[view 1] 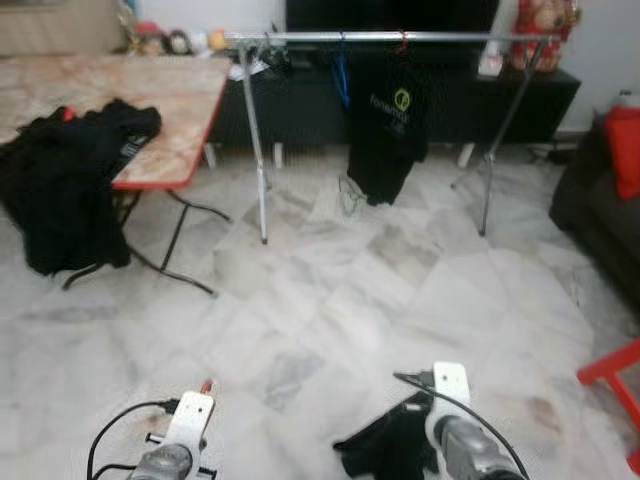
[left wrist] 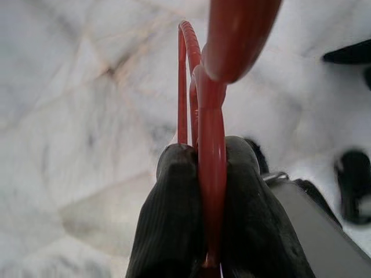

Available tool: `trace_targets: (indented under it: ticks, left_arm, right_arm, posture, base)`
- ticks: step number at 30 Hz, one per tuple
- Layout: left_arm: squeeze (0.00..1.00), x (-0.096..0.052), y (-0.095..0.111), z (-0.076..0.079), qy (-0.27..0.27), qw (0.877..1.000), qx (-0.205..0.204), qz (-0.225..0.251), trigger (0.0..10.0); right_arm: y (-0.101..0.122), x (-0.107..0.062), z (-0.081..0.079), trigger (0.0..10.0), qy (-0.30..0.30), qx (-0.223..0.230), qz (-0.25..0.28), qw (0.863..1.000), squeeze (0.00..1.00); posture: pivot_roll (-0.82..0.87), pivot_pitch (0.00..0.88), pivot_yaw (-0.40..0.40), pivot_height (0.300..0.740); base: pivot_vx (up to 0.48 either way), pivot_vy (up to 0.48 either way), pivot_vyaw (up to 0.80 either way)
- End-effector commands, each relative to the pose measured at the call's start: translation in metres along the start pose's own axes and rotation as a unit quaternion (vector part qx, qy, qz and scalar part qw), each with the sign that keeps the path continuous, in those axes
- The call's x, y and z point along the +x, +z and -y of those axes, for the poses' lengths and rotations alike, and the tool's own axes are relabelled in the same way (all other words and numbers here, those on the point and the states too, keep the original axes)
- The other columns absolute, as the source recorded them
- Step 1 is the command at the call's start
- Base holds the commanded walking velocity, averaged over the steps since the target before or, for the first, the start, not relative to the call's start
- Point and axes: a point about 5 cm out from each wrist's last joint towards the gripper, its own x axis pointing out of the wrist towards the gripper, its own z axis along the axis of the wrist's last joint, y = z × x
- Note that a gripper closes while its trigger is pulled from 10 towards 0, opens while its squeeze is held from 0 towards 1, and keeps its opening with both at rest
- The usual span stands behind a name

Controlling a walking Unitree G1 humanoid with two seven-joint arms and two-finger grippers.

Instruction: Hang hanger

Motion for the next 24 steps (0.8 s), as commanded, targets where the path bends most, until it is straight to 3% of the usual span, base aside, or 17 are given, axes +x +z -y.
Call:
trace_targets:
  ticks: [1,16,24]
  left_arm:
    - [0.00,0.000,-0.003,0.003,-0.004,1.000,0.000,-0.005,10.0]
    - [0.00,0.000,-0.002,0.004,-0.004,1.000,-0.001,-0.003,10.0]
    - [0.00,-0.001,0.007,0.006,-0.013,0.998,-0.028,0.055,10.0]
  right_arm:
    - [0.005,0.000,0.002,10.0,-0.002,0.000,0.010,1.000,0.00]
    - [0.008,0.000,0.004,10.0,-0.002,-0.006,0.016,1.000,0.00]
    - [0.065,0.000,0.008,10.0,0.004,-0.006,0.134,0.991,0.00]
  posture:
    - [-0.12,0.000,-0.017,0.740]
    - [-0.12,0.000,-0.023,0.740]
    - [-0.11,0.000,-0.025,0.740]
  base:
    - [0.000,0.000,0.00]
    - [0.000,0.000,0.00]
    - [0.000,0.000,0.00]
